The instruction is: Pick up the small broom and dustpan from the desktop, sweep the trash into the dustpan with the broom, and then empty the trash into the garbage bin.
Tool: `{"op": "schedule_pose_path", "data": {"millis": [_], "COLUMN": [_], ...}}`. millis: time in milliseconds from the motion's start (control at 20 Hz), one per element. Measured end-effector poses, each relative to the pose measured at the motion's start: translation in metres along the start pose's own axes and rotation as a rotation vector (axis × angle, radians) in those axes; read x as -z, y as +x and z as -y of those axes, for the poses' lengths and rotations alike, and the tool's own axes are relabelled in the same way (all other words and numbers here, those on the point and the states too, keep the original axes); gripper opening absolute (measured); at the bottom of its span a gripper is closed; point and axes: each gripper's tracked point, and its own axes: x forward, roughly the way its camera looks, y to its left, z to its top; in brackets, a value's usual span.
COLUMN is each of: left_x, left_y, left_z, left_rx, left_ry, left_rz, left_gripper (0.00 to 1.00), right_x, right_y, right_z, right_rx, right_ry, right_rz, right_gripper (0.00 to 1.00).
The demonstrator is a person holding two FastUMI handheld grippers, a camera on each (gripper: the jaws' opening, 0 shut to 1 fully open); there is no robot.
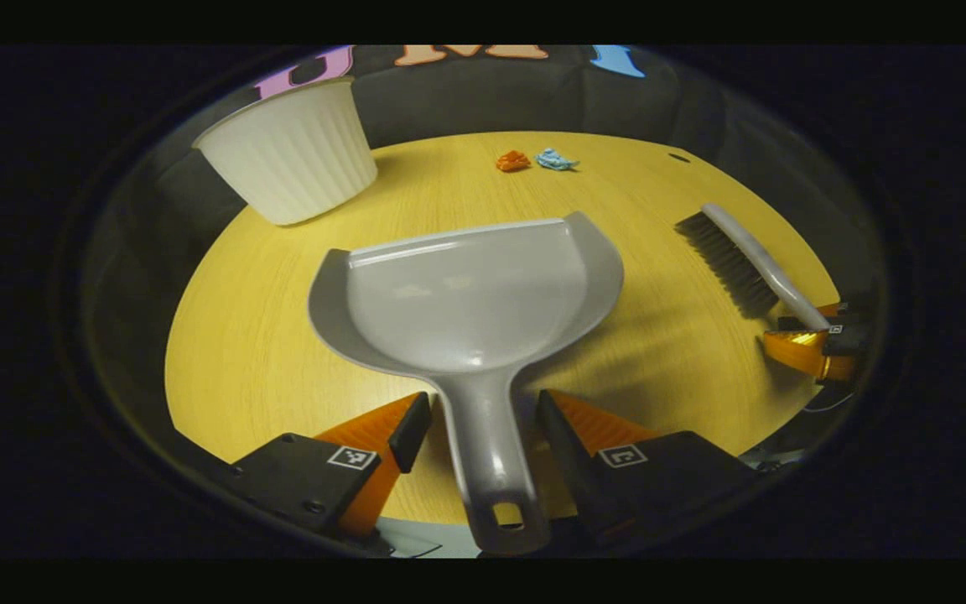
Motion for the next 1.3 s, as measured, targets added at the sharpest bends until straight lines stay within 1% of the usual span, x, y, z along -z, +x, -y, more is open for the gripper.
{"op": "schedule_pose_path", "data": {"millis": [50,100,150,200,250,300,350,500,550,600,650,700,800,850,900,950,1000,1100,1150,1200,1250,1300], "left_x": [-0.001,-0.002,0.0,-0.002,-0.003,-0.004,-0.006,-0.021,-0.034,-0.041,-0.05,-0.058,-0.068,-0.07,-0.072,-0.074,-0.077,-0.083,-0.088,-0.091,-0.095,-0.099], "left_y": [0.0,-0.001,0.002,0.002,-0.001,-0.001,-0.001,-0.011,-0.02,-0.029,-0.035,-0.039,-0.046,-0.048,-0.05,-0.05,-0.049,-0.041,-0.032,-0.028,-0.025,-0.022], "left_z": [0.005,0.006,0.006,0.005,0.001,0.002,0.004,0.008,0.01,0.009,0.013,0.015,0.017,0.017,0.016,0.015,0.013,0.009,0.005,0.002,0.0,-0.001], "left_rx": [0.015,0.018,0.008,0.002,-0.019,-0.025,-0.036,-0.052,-0.061,-0.073,-0.077,-0.076,-0.063,-0.052,-0.045,-0.039,-0.029,-0.002,0.012,0.026,0.034,0.044], "left_ry": [-0.013,-0.024,-0.025,-0.02,-0.011,-0.004,0.021,0.02,0.03,0.027,0.033,0.025,0.022,0.028,0.043,0.065,0.084,0.126,0.156,0.179,0.195,0.216], "left_rz": [-0.003,-0.003,-0.005,-0.001,0.005,0.015,0.021,0.075,0.111,0.135,0.152,0.166,0.169,0.171,0.168,0.16,0.151,0.129,0.113,0.107,0.1,0.094], "left_gripper": [0.7,0.64,0.53,0.46,0.37,0.35,0.29,0.27,0.29,0.29,0.26,0.26,0.26,0.27,0.28,0.24,0.26,0.26,0.28,0.26,0.24,0.26], "right_x": [-0.001,-0.002,-0.002,-0.006,-0.01,-0.016,-0.017,-0.031,-0.034,-0.043,-0.052,-0.062,-0.086,-0.107,-0.128,-0.151,-0.173,-0.229,-0.255,-0.279,-0.3,-0.318], "right_y": [0.001,0.001,0.001,0.0,-0.001,-0.001,-0.007,-0.021,-0.029,-0.034,-0.042,-0.044,-0.042,-0.044,-0.045,-0.047,-0.047,-0.036,-0.024,-0.012,0.001,0.016], "right_z": [0.001,0.002,0.001,0.002,0.004,0.007,0.012,0.029,0.036,0.043,0.054,0.064,0.083,0.087,0.092,0.098,0.104,0.109,0.109,0.107,0.105,0.1], "right_rx": [-0.009,-0.02,-0.04,-0.047,-0.051,-0.064,-0.082,-0.13,-0.145,-0.159,-0.165,-0.163,-0.141,-0.13,-0.113,-0.093,-0.066,-0.02,-0.008,0.0,0.005,0.006], "right_ry": [-0.01,-0.017,-0.024,-0.025,-0.027,-0.019,-0.008,0.038,0.041,0.045,0.043,0.025,0.004,-0.013,-0.033,-0.058,-0.088,-0.138,-0.16,-0.175,-0.2,-0.236], "right_rz": [0.002,0.004,0.003,0.026,0.043,0.077,0.086,0.171,0.178,0.199,0.235,0.239,0.264,0.288,0.311,0.334,0.345,0.396,0.396,0.397,0.411,0.413], "right_gripper": [0.29,0.29,0.31,0.27,0.26,0.25,0.24,0.23,0.2,0.23,0.2,0.23,0.22,0.19,0.23,0.23,0.23,0.22,0.23,0.19,0.23,0.19]}}
